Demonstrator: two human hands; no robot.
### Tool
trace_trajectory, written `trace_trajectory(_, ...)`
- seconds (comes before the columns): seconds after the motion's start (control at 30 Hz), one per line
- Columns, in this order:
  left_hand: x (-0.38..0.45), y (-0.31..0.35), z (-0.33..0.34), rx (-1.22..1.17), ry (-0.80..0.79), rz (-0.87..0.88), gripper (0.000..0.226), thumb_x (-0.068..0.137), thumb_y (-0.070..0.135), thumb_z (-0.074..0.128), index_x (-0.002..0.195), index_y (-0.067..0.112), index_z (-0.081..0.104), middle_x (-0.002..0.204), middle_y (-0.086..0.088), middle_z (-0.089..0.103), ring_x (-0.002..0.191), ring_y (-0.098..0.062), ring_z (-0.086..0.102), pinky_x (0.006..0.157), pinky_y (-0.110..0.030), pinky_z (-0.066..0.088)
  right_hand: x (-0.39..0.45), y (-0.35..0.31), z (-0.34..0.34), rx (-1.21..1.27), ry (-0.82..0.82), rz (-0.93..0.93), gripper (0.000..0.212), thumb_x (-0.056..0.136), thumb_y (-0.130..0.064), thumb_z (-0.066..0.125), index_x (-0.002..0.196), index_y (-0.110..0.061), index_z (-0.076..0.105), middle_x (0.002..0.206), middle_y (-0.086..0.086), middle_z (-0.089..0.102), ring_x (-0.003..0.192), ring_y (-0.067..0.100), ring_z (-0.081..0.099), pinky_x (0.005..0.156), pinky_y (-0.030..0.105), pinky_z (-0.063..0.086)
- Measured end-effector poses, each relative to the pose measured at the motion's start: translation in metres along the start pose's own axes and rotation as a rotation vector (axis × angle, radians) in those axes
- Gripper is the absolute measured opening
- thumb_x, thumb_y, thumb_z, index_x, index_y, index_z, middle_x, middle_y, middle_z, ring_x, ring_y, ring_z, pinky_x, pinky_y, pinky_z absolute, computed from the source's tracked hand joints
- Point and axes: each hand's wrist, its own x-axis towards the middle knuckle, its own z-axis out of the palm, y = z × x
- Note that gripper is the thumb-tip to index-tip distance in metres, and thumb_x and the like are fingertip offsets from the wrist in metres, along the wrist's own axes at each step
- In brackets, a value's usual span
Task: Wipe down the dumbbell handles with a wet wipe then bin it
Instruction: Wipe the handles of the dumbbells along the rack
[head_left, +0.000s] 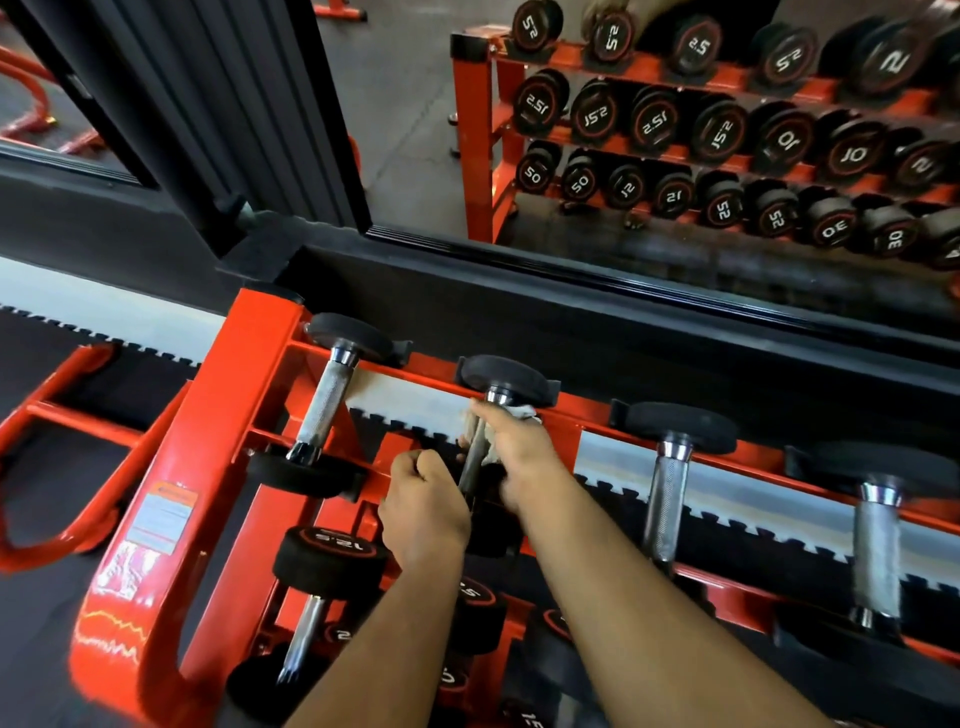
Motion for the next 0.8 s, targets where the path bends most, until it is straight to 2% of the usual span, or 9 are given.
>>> trace_trajectory(0.07, 0.002, 0.001, 0.0, 0.005, 0.008, 0.004, 0.045, 0.081, 0.051, 0.023, 0.1, 0.031, 0.059, 0.095, -0.003, 0.067, 0.1, -0.035, 0.059, 0.094, -0.057, 0.048, -0.002, 0.002, 0.012, -0.067, 0.144, -0.049, 0.012, 0.078, -0.018, 0.071, 0.082, -0.006, 0.07, 0.071, 0.009, 0.067, 0.067, 0.024, 0.062, 0.074, 0.037, 0.054)
trace_trajectory(0.1, 0.002, 0.001, 0.0, 0.007, 0.007, 0.006, 0.046, 0.081, 0.051, 0.023, 0.101, 0.03, 0.059, 0.095, -0.003, 0.067, 0.101, -0.035, 0.058, 0.094, -0.056, 0.048, -0.002, 0.002, 0.014, -0.069, 0.136, -0.024, 0.011, 0.08, -0.018, 0.071, 0.079, -0.007, 0.068, 0.069, 0.008, 0.065, 0.064, 0.022, 0.06, 0.072, 0.036, 0.053)
trace_trajectory(0.2, 0.0, 0.002, -0.001, -0.001, 0.008, 0.012, 0.039, 0.086, 0.048, 0.025, 0.098, 0.031, 0.058, 0.091, 0.001, 0.064, 0.099, -0.034, 0.058, 0.093, -0.055, 0.048, -0.006, -0.009, 0.006, 0.029, -0.082, 0.161, 0.023, 0.088, -0.018, 0.07, 0.068, -0.01, 0.06, 0.06, 0.005, 0.058, 0.056, 0.019, 0.058, 0.07, 0.033, 0.052)
trace_trajectory(0.3, 0.0, 0.001, -0.001, 0.004, 0.008, 0.013, 0.036, 0.086, 0.047, 0.025, 0.094, 0.031, 0.057, 0.089, 0.001, 0.064, 0.098, -0.034, 0.058, 0.093, -0.055, 0.048, -0.006, -0.006, -0.006, 0.13, -0.175, 0.148, 0.025, 0.087, -0.02, 0.073, 0.067, -0.008, 0.062, 0.064, 0.009, 0.062, 0.058, 0.021, 0.061, 0.068, 0.034, 0.056)
trace_trajectory(0.4, 0.001, 0.0, -0.001, 0.011, 0.011, 0.015, 0.037, 0.086, 0.047, 0.026, 0.097, 0.03, 0.057, 0.095, -0.003, 0.065, 0.102, -0.036, 0.058, 0.096, -0.054, 0.047, -0.005, 0.009, 0.003, -0.05, 0.036, 0.001, 0.015, 0.078, -0.02, 0.075, 0.074, -0.007, 0.069, 0.07, 0.014, 0.068, 0.066, 0.026, 0.062, 0.075, 0.044, 0.058)
trace_trajectory(0.47, 0.003, 0.0, -0.002, 0.019, 0.013, 0.008, 0.041, 0.082, 0.048, 0.025, 0.098, 0.03, 0.058, 0.1, -0.007, 0.067, 0.103, -0.037, 0.058, 0.096, -0.054, 0.047, -0.001, 0.015, 0.012, -0.071, 0.133, -0.033, 0.01, 0.076, -0.018, 0.072, 0.075, -0.008, 0.07, 0.068, 0.01, 0.069, 0.064, 0.025, 0.063, 0.068, 0.038, 0.055)
trace_trajectory(0.6, 0.002, 0.001, -0.001, 0.007, 0.01, 0.007, 0.041, 0.082, 0.05, 0.024, 0.097, 0.031, 0.057, 0.1, -0.007, 0.068, 0.103, -0.037, 0.058, 0.096, -0.055, 0.047, -0.007, 0.006, -0.001, 0.053, -0.134, 0.155, 0.021, 0.082, -0.019, 0.075, 0.069, -0.008, 0.063, 0.065, 0.009, 0.064, 0.06, 0.021, 0.063, 0.058, 0.028, 0.055)
trace_trajectory(0.7, 0.0, 0.0, -0.001, -0.006, 0.01, 0.003, 0.042, 0.082, 0.051, 0.022, 0.097, 0.031, 0.057, 0.095, -0.003, 0.066, 0.101, -0.035, 0.058, 0.094, -0.056, 0.048, -0.008, 0.009, -0.014, 0.151, -0.27, 0.179, 0.021, 0.078, -0.025, 0.081, 0.076, -0.009, 0.068, 0.077, 0.008, 0.067, 0.07, 0.02, 0.066, 0.065, 0.031, 0.058)
trace_trajectory(0.8, 0.001, -0.001, 0.0, 0.0, 0.015, 0.008, 0.043, 0.083, 0.05, 0.023, 0.101, 0.03, 0.056, 0.105, -0.006, 0.067, 0.106, -0.036, 0.057, 0.098, -0.055, 0.046, -0.004, 0.025, -0.008, 0.038, -0.124, 0.111, 0.032, 0.075, -0.034, 0.082, 0.09, -0.006, 0.075, 0.087, 0.012, 0.075, 0.078, 0.027, 0.071, 0.084, 0.042, 0.059)
